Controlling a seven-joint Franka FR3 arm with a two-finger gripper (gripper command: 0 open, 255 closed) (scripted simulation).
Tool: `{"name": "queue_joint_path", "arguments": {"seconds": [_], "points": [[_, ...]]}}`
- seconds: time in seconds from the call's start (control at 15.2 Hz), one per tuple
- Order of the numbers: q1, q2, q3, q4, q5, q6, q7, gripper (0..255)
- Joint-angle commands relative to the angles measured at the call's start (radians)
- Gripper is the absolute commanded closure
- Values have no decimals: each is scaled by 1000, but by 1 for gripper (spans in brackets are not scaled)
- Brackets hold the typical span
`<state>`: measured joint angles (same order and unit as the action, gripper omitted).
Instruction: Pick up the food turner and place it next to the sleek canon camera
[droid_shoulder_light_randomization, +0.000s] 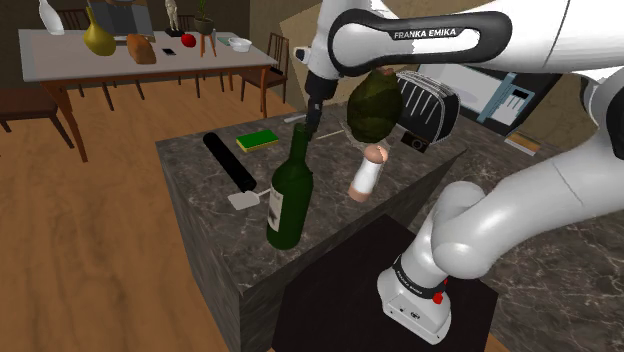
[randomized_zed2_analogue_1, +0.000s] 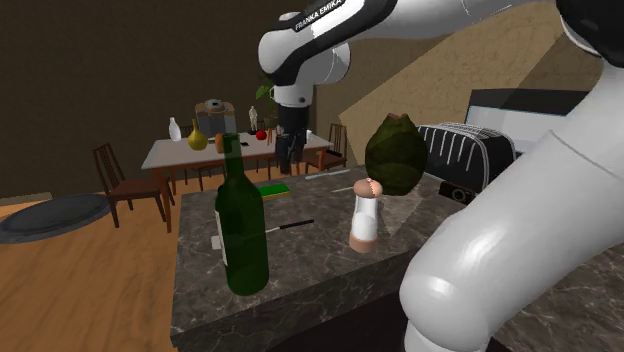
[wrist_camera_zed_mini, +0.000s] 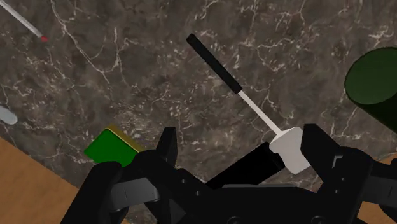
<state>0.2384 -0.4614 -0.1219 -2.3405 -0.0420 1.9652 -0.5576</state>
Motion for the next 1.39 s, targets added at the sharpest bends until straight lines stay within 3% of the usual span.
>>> {"name": "queue_joint_path", "arguments": {"seconds": [0.0,0.66,1.32], "points": [[31,50,-5,-5,-7,34,-96,0],[158,302,16,-43,-51,231,-503,0],[156,366,12,-93,-54,343,-510,0]]}}
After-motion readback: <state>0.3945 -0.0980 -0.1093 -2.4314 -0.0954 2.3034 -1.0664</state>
